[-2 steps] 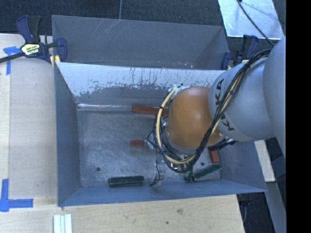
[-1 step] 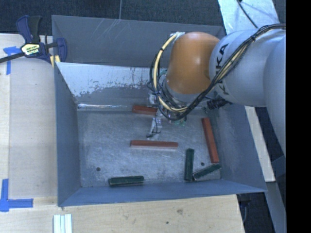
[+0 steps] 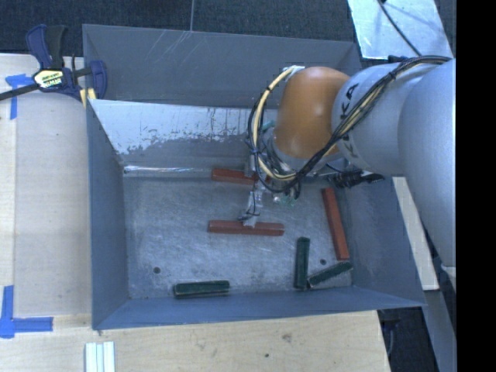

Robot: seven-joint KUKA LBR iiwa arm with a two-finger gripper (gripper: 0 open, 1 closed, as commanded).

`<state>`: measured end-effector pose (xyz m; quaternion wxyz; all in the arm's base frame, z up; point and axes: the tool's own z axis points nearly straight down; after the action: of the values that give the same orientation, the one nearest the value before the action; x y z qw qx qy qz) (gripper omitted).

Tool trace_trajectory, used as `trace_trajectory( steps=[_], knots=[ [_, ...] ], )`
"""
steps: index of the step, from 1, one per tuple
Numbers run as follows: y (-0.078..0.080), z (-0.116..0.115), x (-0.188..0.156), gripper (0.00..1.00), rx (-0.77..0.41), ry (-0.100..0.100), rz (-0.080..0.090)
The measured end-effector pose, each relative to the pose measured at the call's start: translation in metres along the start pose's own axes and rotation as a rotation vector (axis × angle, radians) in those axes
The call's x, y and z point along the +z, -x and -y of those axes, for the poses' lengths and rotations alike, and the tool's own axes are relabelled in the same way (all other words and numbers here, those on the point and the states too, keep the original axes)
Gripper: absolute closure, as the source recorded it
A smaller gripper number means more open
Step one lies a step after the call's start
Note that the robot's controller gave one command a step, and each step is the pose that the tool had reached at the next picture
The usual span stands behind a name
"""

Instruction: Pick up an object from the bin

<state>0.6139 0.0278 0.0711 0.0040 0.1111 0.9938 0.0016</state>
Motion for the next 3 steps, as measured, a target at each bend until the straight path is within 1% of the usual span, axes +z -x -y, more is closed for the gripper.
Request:
trace_trajectory(
  steps=[1,2,3],
  knots=[
    [0.0022,-0.0001,-0.004,1.0,0.0,0.0,0.009],
    [-0.0012,0.0004,-0.0001,0.0,0.0,-0.002,-0.003],
    [0.001,0.0004,-0.003,1.0,0.001,-0.001,0.004]
  ],
)
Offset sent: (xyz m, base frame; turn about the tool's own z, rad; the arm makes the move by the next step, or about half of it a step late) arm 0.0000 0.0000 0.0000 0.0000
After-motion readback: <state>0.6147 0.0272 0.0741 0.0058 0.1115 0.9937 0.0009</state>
